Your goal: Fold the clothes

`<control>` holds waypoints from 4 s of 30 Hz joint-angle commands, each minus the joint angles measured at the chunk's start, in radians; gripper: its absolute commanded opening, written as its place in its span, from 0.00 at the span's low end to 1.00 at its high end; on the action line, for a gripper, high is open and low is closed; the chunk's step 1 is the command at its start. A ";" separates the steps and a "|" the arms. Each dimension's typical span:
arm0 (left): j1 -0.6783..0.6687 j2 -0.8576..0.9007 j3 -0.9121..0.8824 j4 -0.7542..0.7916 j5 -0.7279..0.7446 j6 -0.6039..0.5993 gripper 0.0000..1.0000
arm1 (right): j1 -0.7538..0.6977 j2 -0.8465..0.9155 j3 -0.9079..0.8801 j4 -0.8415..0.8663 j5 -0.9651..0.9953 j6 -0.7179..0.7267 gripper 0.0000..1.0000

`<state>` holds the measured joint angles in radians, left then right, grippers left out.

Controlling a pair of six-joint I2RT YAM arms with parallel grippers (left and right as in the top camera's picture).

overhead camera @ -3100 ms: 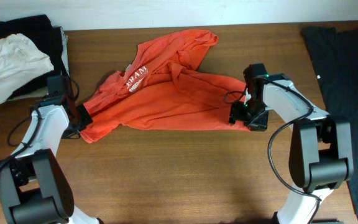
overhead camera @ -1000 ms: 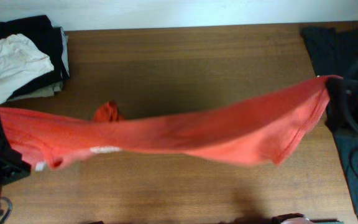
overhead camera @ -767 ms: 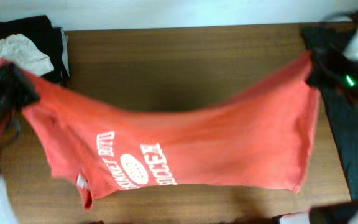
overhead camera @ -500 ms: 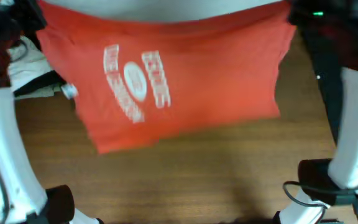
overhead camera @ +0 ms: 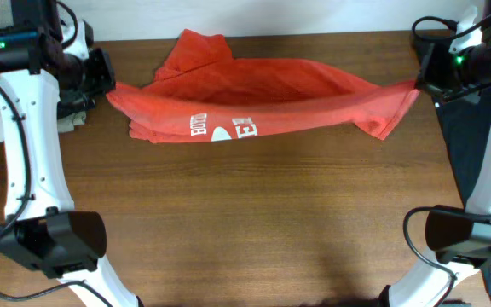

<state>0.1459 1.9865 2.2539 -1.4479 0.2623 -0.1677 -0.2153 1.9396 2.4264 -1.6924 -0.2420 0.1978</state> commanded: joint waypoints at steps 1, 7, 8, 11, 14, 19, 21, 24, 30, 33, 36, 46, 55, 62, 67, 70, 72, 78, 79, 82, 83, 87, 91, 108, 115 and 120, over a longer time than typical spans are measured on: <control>0.003 -0.139 0.019 -0.093 0.006 0.053 0.01 | -0.009 -0.105 0.005 -0.006 0.030 0.003 0.04; 0.003 -0.318 -0.010 -0.240 -0.053 0.072 0.01 | -0.009 -0.363 -0.319 -0.006 0.123 0.058 0.04; 0.003 -0.370 -0.063 -0.240 -0.054 0.072 0.01 | -0.009 -0.426 -0.445 0.014 0.123 0.062 0.04; 0.003 -0.515 -0.264 -0.233 -0.087 0.071 0.01 | -0.009 -0.560 -0.693 0.077 0.121 0.086 0.04; 0.003 -0.704 -0.547 -0.146 -0.085 -0.007 0.00 | -0.009 -0.755 -0.946 0.132 0.119 0.137 0.04; 0.003 -0.827 -0.772 -0.092 -0.056 -0.068 0.01 | -0.008 -0.844 -1.139 0.166 0.119 0.205 0.04; 0.003 -0.829 -0.837 -0.048 -0.056 -0.073 0.00 | -0.008 -0.837 -1.185 0.211 0.119 0.231 0.04; 0.003 -0.820 -0.957 0.146 -0.058 -0.127 0.01 | -0.009 -0.832 -1.255 0.315 0.121 0.279 0.04; 0.003 -0.648 -1.028 0.348 -0.061 -0.154 0.01 | -0.008 -0.747 -1.331 0.425 0.122 0.309 0.04; 0.003 -0.542 -1.028 0.425 -0.061 -0.154 0.01 | -0.008 -0.690 -1.332 0.474 0.123 0.309 0.04; 0.003 -0.480 -1.028 0.478 -0.061 -0.154 0.01 | -0.008 -0.633 -1.332 0.518 0.123 0.309 0.04; 0.003 -0.333 -1.029 0.659 -0.087 -0.155 0.01 | -0.008 -0.456 -1.332 0.642 0.123 0.313 0.04; 0.004 -0.226 -1.028 0.731 -0.087 -0.153 0.61 | -0.008 -0.454 -1.332 0.698 0.123 0.304 0.87; 0.013 -0.328 -0.900 0.711 -0.082 -0.153 0.87 | -0.014 -0.454 -1.122 0.728 0.119 0.210 0.99; -0.026 -0.332 -0.853 0.903 0.138 -0.153 0.92 | -0.013 -0.418 -1.084 1.018 0.020 0.211 0.99; -0.146 -0.275 -0.779 1.059 0.119 -0.099 0.93 | -0.013 -0.296 -1.084 1.132 -0.097 0.256 0.99; -0.196 -0.184 -0.652 1.069 0.045 -0.084 0.93 | -0.006 -0.198 -1.084 1.143 -0.173 0.256 0.99; -0.210 0.299 -0.236 1.063 0.037 0.049 0.93 | 0.116 -0.060 -1.087 1.218 -0.153 0.256 0.99; -0.209 0.364 -0.204 1.067 0.027 0.050 0.92 | 0.128 -0.060 -1.087 1.218 -0.126 0.256 0.99; -0.212 0.502 -0.189 1.130 0.003 0.091 0.92 | 0.138 -0.060 -1.087 1.210 -0.062 0.256 0.99; -0.213 0.515 -0.189 1.138 -0.014 0.091 0.93 | 0.137 -0.060 -1.087 1.210 -0.060 0.256 0.98; -0.214 0.542 -0.189 1.157 -0.070 0.206 0.92 | 0.138 -0.060 -1.087 1.212 -0.060 0.256 0.99; -0.228 0.583 -0.190 1.170 -0.123 0.290 0.92 | 0.138 -0.060 -1.087 1.212 -0.060 0.256 0.99; -0.241 0.665 -0.190 1.094 -0.172 0.133 0.01 | 0.103 0.048 -1.033 1.449 0.317 0.135 0.99; -0.283 0.665 -0.190 1.094 -0.174 0.134 0.01 | 0.090 0.177 -1.033 1.627 0.412 0.068 0.99; -0.283 0.665 -0.190 1.098 -0.174 0.134 0.01 | 0.058 0.223 -1.033 1.657 0.407 0.067 1.00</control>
<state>-0.1093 2.5958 2.0930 -0.3134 0.0509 -0.0200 -0.1585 2.1426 1.3781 -0.0490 0.1436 0.2752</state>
